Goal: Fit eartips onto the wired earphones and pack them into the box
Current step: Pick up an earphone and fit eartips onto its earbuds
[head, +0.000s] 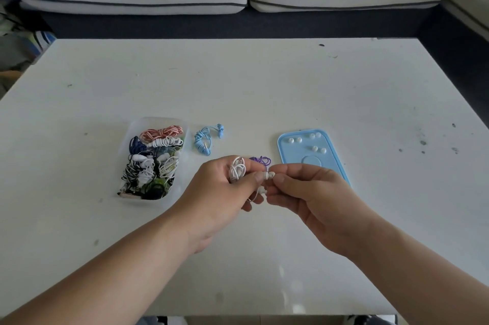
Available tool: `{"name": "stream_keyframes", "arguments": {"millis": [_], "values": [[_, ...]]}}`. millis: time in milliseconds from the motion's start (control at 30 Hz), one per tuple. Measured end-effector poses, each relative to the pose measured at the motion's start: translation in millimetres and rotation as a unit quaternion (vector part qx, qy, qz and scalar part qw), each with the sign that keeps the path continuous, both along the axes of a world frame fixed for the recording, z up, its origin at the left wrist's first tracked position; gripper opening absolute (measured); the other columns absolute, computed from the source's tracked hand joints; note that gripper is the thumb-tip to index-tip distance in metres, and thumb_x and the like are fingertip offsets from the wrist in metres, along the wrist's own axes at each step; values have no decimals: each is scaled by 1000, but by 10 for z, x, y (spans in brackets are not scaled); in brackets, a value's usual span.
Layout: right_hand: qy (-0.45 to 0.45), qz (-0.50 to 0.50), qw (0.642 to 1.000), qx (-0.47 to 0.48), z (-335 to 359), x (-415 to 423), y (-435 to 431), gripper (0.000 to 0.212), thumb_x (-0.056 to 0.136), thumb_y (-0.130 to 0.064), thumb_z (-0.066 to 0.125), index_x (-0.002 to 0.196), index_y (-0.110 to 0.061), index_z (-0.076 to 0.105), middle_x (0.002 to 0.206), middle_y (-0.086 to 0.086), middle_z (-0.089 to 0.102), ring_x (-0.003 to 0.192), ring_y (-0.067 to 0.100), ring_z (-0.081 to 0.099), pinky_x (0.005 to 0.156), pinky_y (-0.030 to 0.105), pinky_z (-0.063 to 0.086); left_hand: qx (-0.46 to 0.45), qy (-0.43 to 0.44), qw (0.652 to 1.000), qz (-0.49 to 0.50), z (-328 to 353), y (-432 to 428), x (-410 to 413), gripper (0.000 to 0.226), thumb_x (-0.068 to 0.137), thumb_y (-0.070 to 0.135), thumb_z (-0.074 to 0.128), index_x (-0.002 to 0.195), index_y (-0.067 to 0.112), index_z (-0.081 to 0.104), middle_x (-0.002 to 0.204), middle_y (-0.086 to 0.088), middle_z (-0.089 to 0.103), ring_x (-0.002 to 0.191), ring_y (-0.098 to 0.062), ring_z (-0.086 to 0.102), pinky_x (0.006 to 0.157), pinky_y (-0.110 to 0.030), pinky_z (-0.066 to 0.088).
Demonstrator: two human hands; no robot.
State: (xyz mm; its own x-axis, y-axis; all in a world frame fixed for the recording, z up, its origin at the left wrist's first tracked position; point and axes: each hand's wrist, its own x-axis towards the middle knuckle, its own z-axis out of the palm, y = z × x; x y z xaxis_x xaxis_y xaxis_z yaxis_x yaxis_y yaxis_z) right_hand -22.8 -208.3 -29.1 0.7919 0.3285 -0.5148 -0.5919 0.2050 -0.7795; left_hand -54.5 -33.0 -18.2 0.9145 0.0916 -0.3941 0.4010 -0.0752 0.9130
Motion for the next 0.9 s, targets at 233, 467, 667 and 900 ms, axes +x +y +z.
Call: {"name": "stream_keyframes", "arguments": {"millis": [233, 467, 667, 900], "values": [[19, 16, 1000, 0, -93, -80, 2, 15, 96, 2, 62, 102, 9, 73, 95, 24, 75, 84, 26, 73, 75, 29, 61, 9, 23, 1000, 14, -76, 4, -139, 10, 96, 17, 70, 91, 21, 78, 74, -4, 74, 62, -8, 66, 55, -17, 49], [68, 67, 995, 17, -130, -11, -29, 21, 94, 3, 63, 112, 12, 68, 97, 23, 73, 82, 24, 72, 71, 27, 61, -10, 49, 999, -4, -111, 24, -154, 13, 95, 19, 70, 87, 23, 79, 81, -7, 76, 71, -13, 70, 63, -24, 52], [98, 93, 990, 31, -123, 40, -65, 22, 83, 0, 69, 104, 5, 76, 91, 18, 73, 75, 21, 72, 69, 26, 60, -32, 54, 998, -13, -120, 48, -147, 19, 99, 14, 66, 89, 23, 80, 81, -6, 74, 71, -15, 69, 63, -26, 53], [85, 122, 988, 35, -88, 89, -95, 22, 77, -4, 69, 96, 2, 80, 84, 17, 72, 69, 20, 71, 69, 25, 61, -41, 39, 998, -7, -86, 33, -134, 23, 97, 13, 68, 85, 28, 81, 85, -17, 74, 71, -16, 68, 63, -28, 53]]}}
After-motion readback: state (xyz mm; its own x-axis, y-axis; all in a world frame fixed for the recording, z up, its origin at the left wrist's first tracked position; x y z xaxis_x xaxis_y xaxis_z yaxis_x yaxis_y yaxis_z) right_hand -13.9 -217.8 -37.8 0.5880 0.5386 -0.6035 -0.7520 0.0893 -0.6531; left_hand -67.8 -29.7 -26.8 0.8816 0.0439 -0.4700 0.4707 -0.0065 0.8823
